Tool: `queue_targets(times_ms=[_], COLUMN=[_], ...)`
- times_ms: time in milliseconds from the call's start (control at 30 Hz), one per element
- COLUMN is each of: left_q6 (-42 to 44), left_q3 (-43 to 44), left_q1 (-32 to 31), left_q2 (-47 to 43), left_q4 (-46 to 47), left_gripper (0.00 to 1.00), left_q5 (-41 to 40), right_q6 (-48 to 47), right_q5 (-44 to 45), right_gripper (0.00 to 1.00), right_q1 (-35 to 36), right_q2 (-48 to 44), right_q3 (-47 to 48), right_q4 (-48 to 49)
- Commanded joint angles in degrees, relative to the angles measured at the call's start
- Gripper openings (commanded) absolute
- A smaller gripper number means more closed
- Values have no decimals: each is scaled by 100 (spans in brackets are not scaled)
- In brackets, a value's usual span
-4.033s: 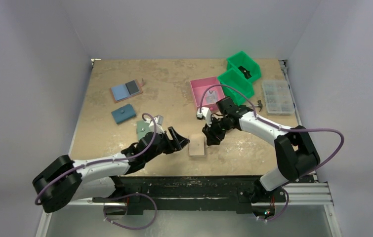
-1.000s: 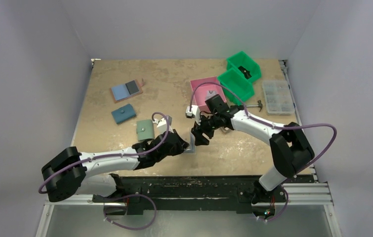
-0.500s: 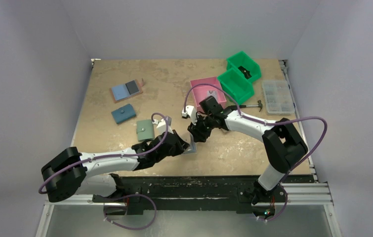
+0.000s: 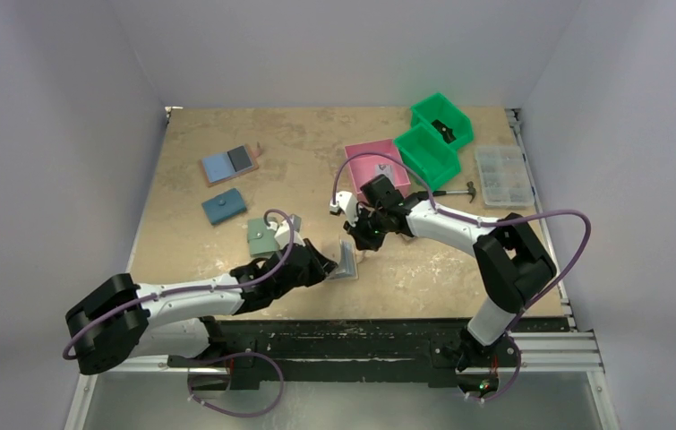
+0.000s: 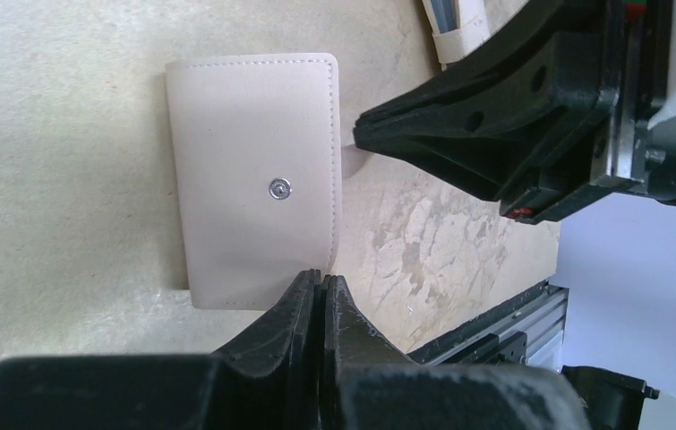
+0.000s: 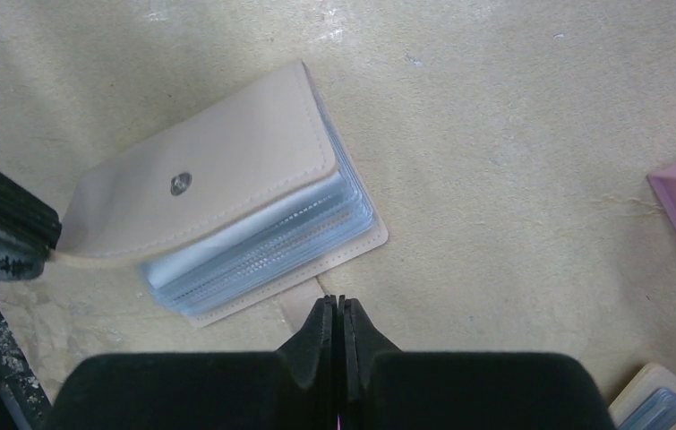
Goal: Take the credit cards out of the card holder
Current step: Open the card holder at the center of the board.
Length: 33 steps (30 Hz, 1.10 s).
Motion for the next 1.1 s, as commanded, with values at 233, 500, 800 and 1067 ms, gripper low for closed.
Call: queue_targets(times_ms=[233, 500, 800, 1067], left_q6=[-167, -74, 183, 371], left_q3=[-484, -516, -422, -195], left_q1=[426, 734, 964, 981], left_q2=[-393, -373, -626, -759], left_q4=[-263, -788, -814, -883], left_gripper=[0, 0, 0, 0], left_q5=[-129, -202, 35, 287], right_q6=[-312, -366, -803, -2680], right_q5=[57, 153, -974, -2078], right_gripper=[0, 0, 11, 67], right_q1=[-172, -463, -633, -223], right_q2=[-189, -372, -481, -705], right_q3=[20, -32, 5, -61], right_q4=[-234, -262, -698, -1067])
